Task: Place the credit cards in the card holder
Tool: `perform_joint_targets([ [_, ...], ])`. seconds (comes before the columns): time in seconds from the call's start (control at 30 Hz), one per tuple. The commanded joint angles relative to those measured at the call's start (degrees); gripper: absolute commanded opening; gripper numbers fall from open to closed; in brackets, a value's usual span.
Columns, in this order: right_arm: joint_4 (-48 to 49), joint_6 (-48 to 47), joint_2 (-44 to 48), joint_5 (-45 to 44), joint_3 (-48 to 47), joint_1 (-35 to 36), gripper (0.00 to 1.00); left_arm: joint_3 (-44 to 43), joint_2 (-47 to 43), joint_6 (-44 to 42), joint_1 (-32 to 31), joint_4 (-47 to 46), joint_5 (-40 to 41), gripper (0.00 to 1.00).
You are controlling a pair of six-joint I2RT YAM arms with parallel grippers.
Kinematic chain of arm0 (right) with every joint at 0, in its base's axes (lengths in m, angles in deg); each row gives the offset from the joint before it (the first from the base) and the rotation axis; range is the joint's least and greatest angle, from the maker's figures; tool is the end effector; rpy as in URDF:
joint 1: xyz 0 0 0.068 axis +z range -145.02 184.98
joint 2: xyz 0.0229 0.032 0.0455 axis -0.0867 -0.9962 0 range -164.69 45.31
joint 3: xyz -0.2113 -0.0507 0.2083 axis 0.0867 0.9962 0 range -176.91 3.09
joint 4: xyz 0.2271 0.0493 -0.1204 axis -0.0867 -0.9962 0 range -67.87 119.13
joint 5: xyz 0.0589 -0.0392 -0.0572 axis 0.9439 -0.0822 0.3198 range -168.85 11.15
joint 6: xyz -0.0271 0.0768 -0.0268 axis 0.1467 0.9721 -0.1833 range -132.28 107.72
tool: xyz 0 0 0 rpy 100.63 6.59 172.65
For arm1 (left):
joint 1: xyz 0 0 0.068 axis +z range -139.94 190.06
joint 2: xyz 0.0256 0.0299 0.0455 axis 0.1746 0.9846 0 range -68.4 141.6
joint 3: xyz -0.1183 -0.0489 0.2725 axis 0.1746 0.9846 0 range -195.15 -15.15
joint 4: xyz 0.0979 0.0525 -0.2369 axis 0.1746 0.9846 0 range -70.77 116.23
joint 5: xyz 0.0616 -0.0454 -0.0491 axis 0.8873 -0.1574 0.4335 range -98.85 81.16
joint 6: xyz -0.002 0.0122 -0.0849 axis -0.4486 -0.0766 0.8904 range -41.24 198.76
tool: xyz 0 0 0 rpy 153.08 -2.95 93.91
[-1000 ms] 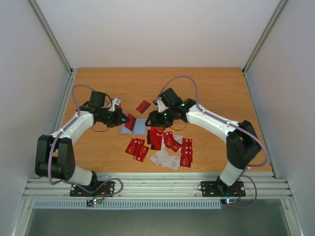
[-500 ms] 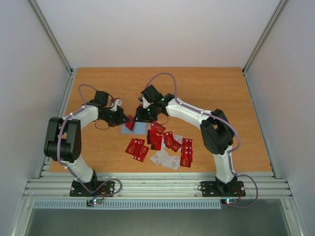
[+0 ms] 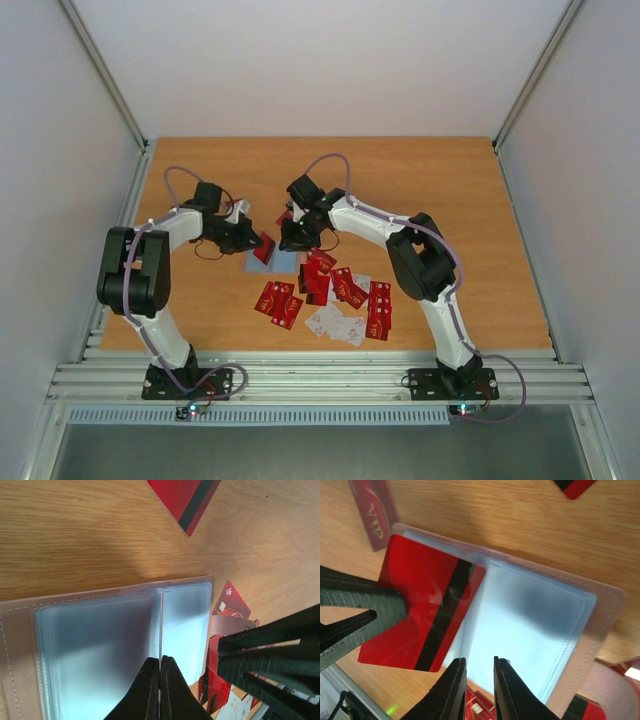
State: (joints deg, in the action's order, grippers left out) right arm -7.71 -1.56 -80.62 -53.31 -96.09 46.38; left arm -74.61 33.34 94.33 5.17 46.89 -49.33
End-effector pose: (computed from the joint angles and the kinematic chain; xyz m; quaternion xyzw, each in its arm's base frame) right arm 0.3545 0.3559 0.1666 -0.2999 0.9023 0.2912 0.1056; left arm 0.3411 -0.0785 0.1564 -0.0260 0.9255 -0.3643 0.1004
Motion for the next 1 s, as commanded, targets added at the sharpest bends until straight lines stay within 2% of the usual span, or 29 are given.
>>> perform_joint_targets([
  [0.0, -1.50, 0.12, -1.42, 1.63, -0.90, -1.75, 0.16, -1.45, 1.09, -2.86, 0.23, 0.31, 0.04, 0.00],
  [0.37, -2.88, -2.78, -3.75, 2.07, -1.14, -2.78, 0.10, -0.58, 0.48, -4.25, 0.23, 1.21, 1.70, 0.00],
  [0.97, -3.97, -3.31, -5.61, 2.10, -1.24, -2.74, 0.06, 1.50, 1.38, -3.93, 0.14, -1.45, -2.19, 0.00],
])
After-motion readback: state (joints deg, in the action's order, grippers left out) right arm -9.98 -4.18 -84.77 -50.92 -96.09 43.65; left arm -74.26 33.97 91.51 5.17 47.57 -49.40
